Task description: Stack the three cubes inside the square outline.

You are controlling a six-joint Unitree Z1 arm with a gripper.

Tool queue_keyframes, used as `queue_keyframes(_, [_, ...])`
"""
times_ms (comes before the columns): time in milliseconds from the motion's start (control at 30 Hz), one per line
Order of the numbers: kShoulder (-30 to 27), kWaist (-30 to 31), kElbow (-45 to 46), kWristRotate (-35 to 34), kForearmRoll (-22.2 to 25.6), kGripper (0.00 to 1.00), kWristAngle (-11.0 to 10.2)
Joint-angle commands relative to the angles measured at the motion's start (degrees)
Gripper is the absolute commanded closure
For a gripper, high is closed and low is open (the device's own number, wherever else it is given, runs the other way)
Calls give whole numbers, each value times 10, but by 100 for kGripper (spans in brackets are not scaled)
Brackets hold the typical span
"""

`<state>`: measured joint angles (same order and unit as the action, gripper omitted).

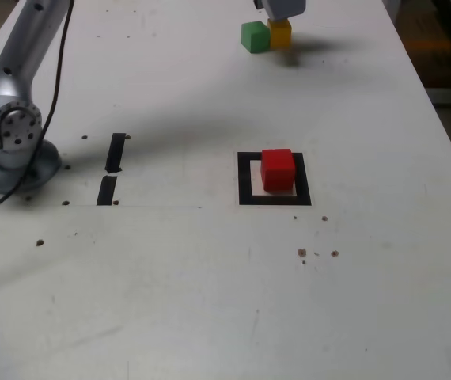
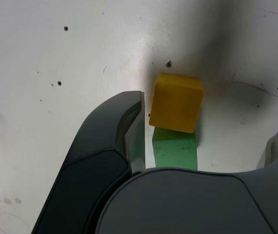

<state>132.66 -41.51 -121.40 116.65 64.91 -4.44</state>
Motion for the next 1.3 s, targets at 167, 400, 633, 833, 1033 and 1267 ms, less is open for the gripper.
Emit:
queue_keyframes(167, [14,-2,3,15,-5,9,7])
queue_keyframes(400, [35,-4,0,35,-1,9,16])
queue_keyframes(633, [38,-2,-1,42,-2,13,29])
queue_keyframes(833, [37,3,-3,42,-6,15,48])
queue_keyframes(1033, [33,1,-14,42,-4,15,44])
queue_keyframes(1267, [34,0,-33,42,-4,15,41])
